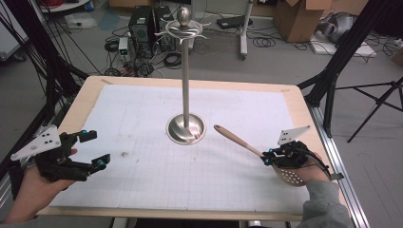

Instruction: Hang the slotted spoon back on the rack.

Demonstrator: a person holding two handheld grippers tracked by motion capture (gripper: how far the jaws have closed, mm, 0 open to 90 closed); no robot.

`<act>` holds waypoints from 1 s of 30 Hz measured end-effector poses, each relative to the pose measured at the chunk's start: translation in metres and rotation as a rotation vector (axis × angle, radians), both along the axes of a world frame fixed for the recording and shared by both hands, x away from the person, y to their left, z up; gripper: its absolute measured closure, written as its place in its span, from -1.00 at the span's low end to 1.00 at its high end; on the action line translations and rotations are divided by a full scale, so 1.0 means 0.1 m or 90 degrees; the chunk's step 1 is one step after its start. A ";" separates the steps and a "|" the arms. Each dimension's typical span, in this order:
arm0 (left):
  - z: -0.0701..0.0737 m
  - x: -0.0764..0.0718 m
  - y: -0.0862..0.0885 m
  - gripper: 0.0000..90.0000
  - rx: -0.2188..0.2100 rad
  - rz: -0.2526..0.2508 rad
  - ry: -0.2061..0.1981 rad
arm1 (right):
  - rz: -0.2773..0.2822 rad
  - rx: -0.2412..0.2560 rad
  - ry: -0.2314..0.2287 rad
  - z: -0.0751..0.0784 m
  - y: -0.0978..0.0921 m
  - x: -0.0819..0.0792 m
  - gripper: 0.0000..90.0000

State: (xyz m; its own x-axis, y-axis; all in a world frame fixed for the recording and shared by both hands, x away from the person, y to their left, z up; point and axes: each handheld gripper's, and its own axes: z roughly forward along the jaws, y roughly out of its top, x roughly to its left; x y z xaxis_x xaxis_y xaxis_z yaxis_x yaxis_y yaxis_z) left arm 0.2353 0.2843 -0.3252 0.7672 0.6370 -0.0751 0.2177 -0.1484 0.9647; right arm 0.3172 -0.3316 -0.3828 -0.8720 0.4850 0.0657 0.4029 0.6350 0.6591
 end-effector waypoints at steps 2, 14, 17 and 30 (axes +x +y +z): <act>0.00 0.00 0.00 -0.83 0.000 0.000 0.000 | 0.006 0.017 -0.009 0.10 0.03 -0.01 0.74; 0.01 -0.01 0.02 -0.83 -0.005 0.003 0.000 | -0.004 0.069 -0.017 0.35 0.06 0.00 0.74; 0.01 -0.01 0.02 -0.83 -0.005 0.003 0.000 | -0.009 0.086 -0.024 0.40 0.05 -0.01 0.74; 0.01 -0.01 0.02 -0.83 -0.006 0.002 0.000 | -0.028 0.121 -0.051 0.73 0.09 -0.04 0.74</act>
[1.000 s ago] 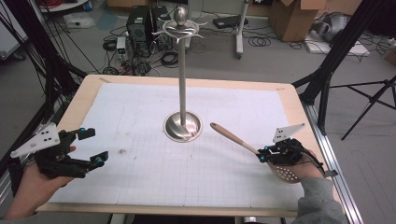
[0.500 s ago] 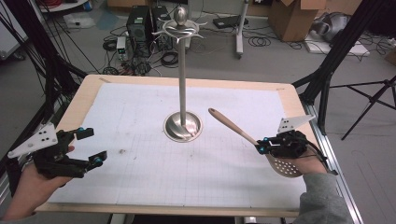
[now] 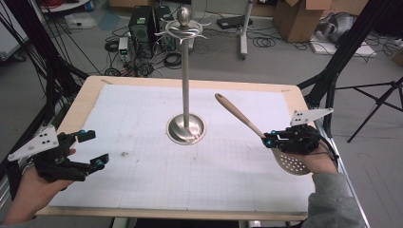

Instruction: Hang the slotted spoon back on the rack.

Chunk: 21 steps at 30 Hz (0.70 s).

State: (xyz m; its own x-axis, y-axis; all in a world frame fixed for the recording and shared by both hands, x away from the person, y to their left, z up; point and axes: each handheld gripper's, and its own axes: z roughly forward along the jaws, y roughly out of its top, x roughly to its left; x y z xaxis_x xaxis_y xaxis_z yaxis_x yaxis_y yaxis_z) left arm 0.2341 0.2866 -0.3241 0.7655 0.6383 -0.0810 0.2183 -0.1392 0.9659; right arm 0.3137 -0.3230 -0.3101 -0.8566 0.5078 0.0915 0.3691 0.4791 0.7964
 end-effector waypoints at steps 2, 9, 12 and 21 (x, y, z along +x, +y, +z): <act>0.00 0.00 0.01 -0.83 0.001 0.001 -0.001 | 0.000 0.005 -0.004 0.04 0.02 0.00 0.74; 0.00 0.00 0.01 -0.83 0.000 0.001 0.001 | 0.001 0.036 -0.023 0.22 0.06 0.00 0.74; 0.00 0.00 0.01 -0.83 -0.001 0.001 0.001 | 0.000 0.051 -0.036 0.31 0.06 0.00 0.74; -0.01 0.00 0.01 -0.83 -0.001 0.001 0.002 | -0.001 0.072 -0.061 0.58 0.11 -0.01 0.74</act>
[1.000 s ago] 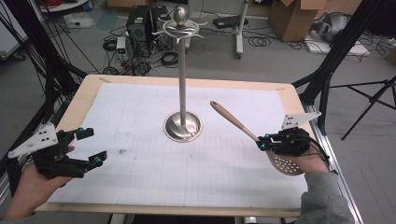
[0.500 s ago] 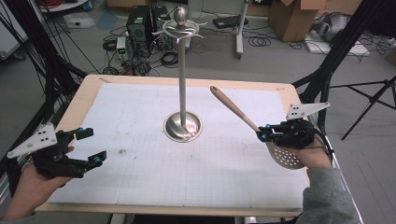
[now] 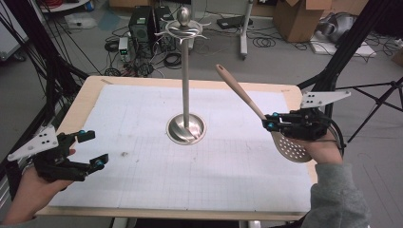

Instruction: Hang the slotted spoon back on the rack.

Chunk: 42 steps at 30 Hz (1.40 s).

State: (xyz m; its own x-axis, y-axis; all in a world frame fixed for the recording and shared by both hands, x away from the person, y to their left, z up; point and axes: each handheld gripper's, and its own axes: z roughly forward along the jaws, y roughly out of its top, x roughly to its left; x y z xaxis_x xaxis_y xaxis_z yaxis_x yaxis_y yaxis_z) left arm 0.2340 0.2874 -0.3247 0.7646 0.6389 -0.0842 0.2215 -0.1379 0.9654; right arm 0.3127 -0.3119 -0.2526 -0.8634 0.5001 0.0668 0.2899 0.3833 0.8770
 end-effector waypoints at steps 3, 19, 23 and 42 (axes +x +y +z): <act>0.00 0.00 0.00 -0.83 -0.002 0.000 -0.001 | -0.005 0.001 -0.004 0.06 0.02 0.00 0.74; 0.00 0.00 0.00 -0.83 0.000 0.000 -0.001 | -0.038 0.023 -0.026 0.34 0.13 0.02 0.74; 0.01 -0.01 0.02 -0.83 -0.003 0.003 -0.002 | -0.037 0.022 -0.032 0.38 0.18 0.03 0.74; 0.01 -0.01 0.03 -0.83 -0.004 0.003 -0.003 | -0.038 0.028 -0.029 0.45 0.29 0.09 0.74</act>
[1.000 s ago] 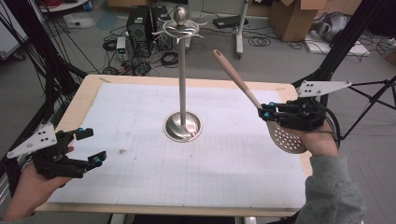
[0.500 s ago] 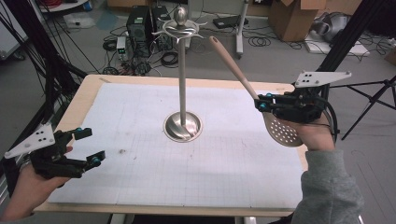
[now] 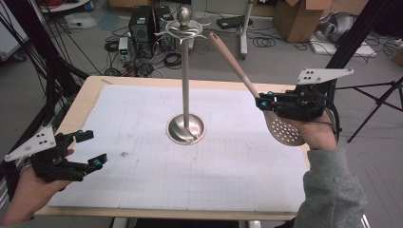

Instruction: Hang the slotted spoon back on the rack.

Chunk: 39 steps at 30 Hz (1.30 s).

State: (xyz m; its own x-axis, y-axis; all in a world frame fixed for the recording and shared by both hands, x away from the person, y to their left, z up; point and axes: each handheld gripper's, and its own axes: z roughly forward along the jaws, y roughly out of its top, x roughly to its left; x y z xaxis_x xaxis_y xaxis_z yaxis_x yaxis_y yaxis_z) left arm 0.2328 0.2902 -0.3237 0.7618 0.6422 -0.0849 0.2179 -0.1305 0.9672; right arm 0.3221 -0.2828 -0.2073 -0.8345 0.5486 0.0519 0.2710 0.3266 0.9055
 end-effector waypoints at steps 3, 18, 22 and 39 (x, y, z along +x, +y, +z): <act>0.00 0.00 0.00 -0.83 0.000 0.000 0.000 | 0.001 0.001 -0.002 0.00 0.01 0.01 0.74; -0.01 0.00 0.00 -0.83 -0.001 -0.001 0.002 | 0.008 0.006 0.005 -0.06 0.08 0.07 0.74; -0.01 0.00 0.01 -0.83 -0.001 0.000 0.002 | 0.006 0.006 0.003 -0.07 0.11 0.08 0.74; -0.01 -0.01 0.01 -0.83 0.001 0.001 0.003 | 0.001 0.003 0.013 -0.16 0.21 0.13 0.74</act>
